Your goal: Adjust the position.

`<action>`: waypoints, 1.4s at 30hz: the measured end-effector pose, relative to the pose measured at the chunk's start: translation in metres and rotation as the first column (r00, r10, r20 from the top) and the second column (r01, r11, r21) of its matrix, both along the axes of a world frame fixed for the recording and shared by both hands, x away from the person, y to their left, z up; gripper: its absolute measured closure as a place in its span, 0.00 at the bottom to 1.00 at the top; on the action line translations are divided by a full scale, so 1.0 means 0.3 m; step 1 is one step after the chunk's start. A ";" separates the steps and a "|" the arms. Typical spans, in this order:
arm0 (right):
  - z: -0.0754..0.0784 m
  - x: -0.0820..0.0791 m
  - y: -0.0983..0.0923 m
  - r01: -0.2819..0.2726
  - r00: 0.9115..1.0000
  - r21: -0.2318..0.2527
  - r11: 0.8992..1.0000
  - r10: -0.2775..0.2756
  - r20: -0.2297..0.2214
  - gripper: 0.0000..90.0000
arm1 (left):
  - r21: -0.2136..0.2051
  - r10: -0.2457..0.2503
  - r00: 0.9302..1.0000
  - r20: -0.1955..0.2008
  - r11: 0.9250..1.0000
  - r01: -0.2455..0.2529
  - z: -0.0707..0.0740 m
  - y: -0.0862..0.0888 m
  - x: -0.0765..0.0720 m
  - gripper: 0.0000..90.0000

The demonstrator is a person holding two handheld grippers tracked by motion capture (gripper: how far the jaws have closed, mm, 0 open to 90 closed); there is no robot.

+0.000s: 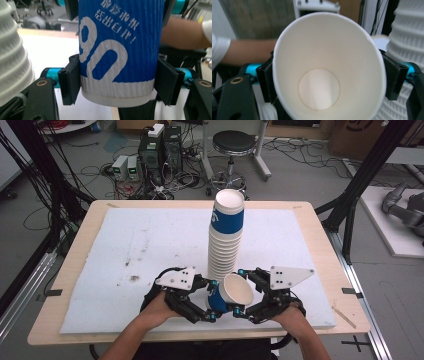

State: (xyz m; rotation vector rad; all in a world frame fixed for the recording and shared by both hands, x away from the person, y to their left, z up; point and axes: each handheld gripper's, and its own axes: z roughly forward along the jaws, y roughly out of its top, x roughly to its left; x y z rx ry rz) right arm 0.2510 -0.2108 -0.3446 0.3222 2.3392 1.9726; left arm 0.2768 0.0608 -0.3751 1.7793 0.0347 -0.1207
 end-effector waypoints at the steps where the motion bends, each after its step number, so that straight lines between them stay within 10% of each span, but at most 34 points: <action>1: 0.002 0.000 -0.002 0.011 1.000 0.025 1.000 -0.011 -0.006 0.20 | -0.011 0.006 1.000 -0.002 1.000 -0.006 0.001 0.004 0.001 0.34; 14: -0.014 0.007 0.004 -0.002 0.999 0.110 0.994 0.007 -0.045 0.28 | -0.075 0.046 0.999 0.007 0.996 -0.045 0.002 -0.001 -0.006 0.34; 33: 0.022 -0.004 0.001 0.051 0.998 -0.047 0.998 -0.050 0.039 0.31 | 0.044 0.112 0.993 0.045 0.992 -0.114 -0.014 0.021 -0.026 0.28; 37: 0.038 0.003 -0.039 0.105 0.993 -0.064 0.992 -0.101 0.064 0.31 | 0.047 0.183 0.982 0.042 0.982 -0.185 -0.023 0.104 -0.016 0.27; 42: 0.043 0.020 -0.097 0.200 0.977 -0.128 0.971 -0.188 0.102 0.30 | 0.010 0.327 0.945 0.014 0.945 -0.327 -0.025 0.210 0.025 0.22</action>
